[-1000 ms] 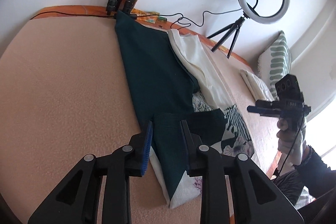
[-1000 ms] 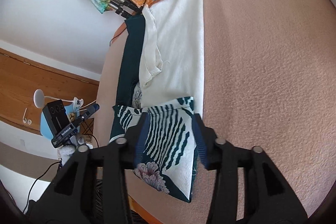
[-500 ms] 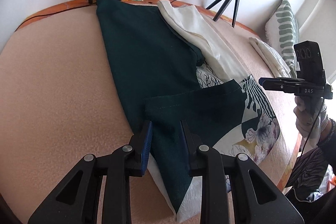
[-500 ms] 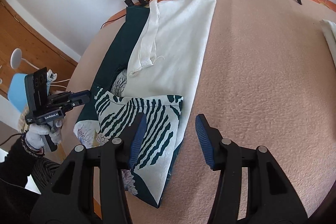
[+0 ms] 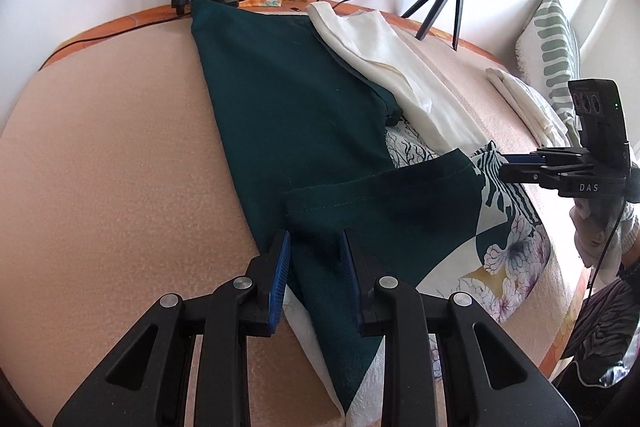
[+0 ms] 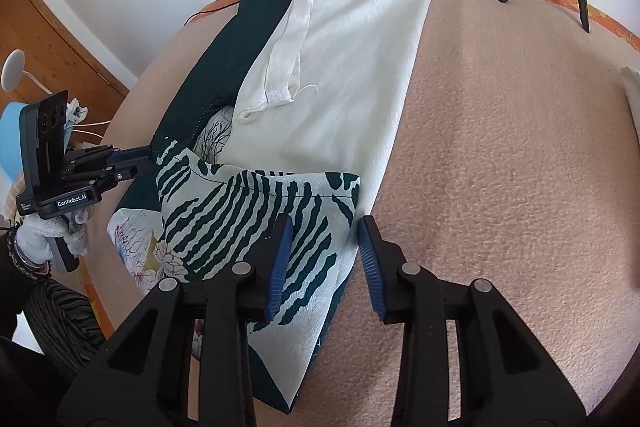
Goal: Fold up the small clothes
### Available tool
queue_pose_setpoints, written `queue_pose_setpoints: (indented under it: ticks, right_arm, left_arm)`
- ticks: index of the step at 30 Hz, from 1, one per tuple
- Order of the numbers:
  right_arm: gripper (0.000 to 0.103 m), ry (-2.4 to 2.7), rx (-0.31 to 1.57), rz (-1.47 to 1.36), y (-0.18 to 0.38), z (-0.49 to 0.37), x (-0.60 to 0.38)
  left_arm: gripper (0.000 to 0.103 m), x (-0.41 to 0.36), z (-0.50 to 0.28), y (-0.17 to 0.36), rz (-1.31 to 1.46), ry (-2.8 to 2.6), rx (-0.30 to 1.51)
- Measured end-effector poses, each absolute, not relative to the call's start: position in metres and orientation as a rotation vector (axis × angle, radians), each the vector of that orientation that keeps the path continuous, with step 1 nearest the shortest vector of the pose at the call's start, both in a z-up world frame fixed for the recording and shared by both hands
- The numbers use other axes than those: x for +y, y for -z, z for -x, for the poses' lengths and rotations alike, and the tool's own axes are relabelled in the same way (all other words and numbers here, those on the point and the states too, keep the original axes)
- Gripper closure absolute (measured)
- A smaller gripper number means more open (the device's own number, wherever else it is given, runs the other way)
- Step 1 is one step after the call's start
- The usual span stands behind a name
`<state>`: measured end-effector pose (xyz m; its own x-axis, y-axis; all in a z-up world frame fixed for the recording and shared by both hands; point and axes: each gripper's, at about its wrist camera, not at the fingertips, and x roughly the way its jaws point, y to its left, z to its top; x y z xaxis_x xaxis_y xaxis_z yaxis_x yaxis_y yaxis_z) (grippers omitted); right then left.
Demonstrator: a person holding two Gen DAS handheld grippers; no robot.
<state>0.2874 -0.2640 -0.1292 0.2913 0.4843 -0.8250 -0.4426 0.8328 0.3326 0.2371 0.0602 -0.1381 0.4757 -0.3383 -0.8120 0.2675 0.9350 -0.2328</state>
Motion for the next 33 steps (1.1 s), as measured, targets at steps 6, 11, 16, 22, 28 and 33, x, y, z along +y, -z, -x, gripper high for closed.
queue_pose_setpoints:
  ticks: [6, 11, 16, 22, 28, 33]
  right_arm:
    - [0.067, -0.612, 1.098, -0.013, 0.128, -0.286, -0.260]
    - [0.066, -0.607, 1.096, -0.008, 0.130, -0.285, -0.259]
    - [0.073, -0.587, 1.086, 0.003, 0.129, -0.284, -0.257]
    - [0.096, -0.560, 1.060, -0.002, 0.123, -0.282, -0.260]
    - [0.099, -0.512, 0.998, 0.042, 0.110, -0.277, -0.262]
    - [0.099, -0.486, 1.057, 0.059, 0.126, -0.280, -0.263]
  left_arm:
    - [0.079, 0.060, -0.242, 0.139, 0.069, 0.363, 1.004]
    - [0.086, 0.056, -0.241, 0.140, 0.066, 0.400, 0.984]
    - [0.100, 0.052, -0.236, 0.139, 0.043, 0.443, 0.952]
    - [0.102, 0.053, -0.230, 0.132, 0.042, 0.441, 0.923]
    - [0.102, 0.068, -0.226, 0.129, 0.039, 0.378, 0.898]
    - [0.102, 0.070, -0.230, 0.137, 0.028, 0.359, 0.925]
